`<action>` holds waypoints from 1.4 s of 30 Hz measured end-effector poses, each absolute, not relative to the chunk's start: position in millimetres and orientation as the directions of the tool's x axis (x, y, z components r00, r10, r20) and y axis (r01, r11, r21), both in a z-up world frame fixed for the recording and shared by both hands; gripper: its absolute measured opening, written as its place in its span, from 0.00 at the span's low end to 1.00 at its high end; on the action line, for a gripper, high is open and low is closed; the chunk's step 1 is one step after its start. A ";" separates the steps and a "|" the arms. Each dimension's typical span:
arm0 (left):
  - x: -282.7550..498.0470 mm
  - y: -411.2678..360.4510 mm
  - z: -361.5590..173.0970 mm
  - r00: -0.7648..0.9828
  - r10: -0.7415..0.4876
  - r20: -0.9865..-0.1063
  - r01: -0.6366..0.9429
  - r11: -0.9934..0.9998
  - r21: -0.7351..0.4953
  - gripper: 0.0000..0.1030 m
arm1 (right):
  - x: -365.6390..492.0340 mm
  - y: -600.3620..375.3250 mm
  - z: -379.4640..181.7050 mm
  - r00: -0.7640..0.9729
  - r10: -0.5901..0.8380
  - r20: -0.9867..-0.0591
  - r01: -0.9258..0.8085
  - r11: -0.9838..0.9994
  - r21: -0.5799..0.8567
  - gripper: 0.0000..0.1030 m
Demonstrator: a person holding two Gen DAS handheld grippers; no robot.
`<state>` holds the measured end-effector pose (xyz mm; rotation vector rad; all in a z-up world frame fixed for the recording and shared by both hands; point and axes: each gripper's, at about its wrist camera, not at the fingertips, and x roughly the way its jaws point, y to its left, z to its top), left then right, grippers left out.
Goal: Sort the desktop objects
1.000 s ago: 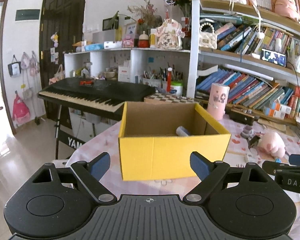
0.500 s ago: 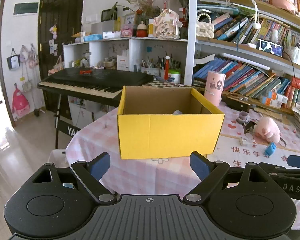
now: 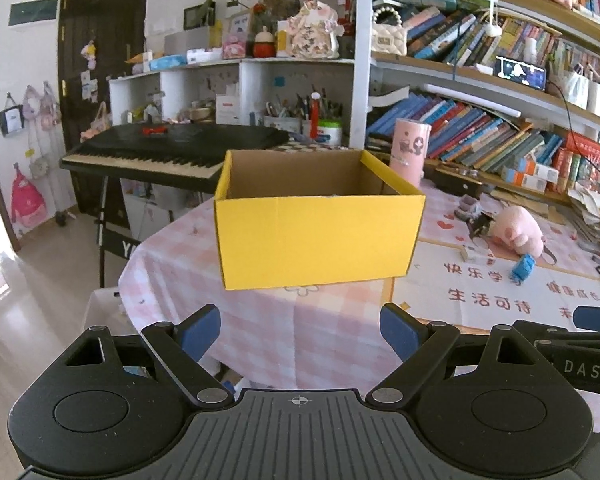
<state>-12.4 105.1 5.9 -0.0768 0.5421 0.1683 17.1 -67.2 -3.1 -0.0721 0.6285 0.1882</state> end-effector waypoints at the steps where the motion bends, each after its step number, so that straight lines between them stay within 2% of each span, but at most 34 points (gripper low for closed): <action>1: -12.7 104.1 5.3 0.843 0.135 -0.520 -0.176 0.984 -0.029 0.87 | 16.4 -68.7 -3.6 0.791 0.149 -0.593 -0.192 0.981 -0.010 0.71; 9: -4.5 90.8 2.5 0.845 0.084 -0.528 -0.120 0.992 -0.034 0.87 | 13.5 -83.2 -6.5 0.786 0.104 -0.609 -0.139 0.990 -0.011 0.75; 29: 24.0 45.3 1.8 0.844 -0.033 -0.535 0.027 0.999 -0.019 0.87 | 14.7 -131.3 -11.5 0.784 0.000 -0.621 0.001 1.000 0.001 0.75; 42: 41.6 19.6 -0.6 0.832 -0.058 -0.552 0.069 0.998 -0.001 0.87 | 28.0 -158.5 -15.7 0.771 -0.019 -0.637 0.039 0.999 0.018 0.75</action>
